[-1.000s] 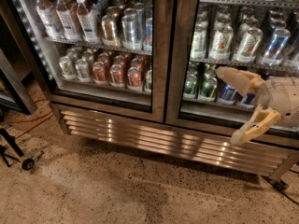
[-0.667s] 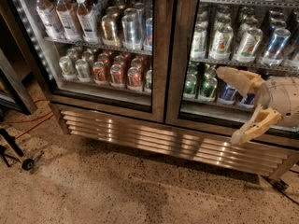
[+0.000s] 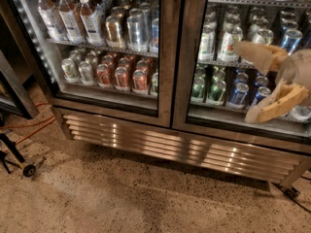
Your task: Open left fridge door
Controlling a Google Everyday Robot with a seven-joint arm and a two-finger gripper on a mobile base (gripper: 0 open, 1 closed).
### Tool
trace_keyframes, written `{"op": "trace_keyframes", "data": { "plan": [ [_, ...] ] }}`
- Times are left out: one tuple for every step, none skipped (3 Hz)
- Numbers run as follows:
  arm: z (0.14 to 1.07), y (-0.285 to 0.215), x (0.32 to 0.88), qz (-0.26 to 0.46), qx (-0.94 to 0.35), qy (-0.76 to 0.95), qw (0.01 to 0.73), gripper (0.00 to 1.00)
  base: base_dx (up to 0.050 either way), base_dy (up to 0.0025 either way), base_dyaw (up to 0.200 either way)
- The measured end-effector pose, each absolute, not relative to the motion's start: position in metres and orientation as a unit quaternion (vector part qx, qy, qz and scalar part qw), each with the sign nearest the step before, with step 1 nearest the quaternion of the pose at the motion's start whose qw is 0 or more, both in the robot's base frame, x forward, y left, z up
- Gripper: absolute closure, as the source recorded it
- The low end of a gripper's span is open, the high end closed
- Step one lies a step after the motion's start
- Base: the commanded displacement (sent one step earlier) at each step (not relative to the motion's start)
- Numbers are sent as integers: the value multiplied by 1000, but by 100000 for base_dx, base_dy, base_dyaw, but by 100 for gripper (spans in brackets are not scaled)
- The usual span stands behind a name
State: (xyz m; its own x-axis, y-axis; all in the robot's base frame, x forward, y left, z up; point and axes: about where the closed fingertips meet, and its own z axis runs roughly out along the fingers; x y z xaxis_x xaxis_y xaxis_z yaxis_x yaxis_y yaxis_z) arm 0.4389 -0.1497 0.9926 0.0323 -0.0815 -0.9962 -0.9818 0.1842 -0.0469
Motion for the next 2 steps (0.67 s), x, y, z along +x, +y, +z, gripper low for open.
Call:
{"op": "trace_keyframes", "data": {
  "plan": [
    [1034, -141, 431, 393, -492, 554, 544, 0, 0, 0, 0],
    [1034, -141, 431, 393, -492, 555, 544, 0, 0, 0, 0]
  ]
}}
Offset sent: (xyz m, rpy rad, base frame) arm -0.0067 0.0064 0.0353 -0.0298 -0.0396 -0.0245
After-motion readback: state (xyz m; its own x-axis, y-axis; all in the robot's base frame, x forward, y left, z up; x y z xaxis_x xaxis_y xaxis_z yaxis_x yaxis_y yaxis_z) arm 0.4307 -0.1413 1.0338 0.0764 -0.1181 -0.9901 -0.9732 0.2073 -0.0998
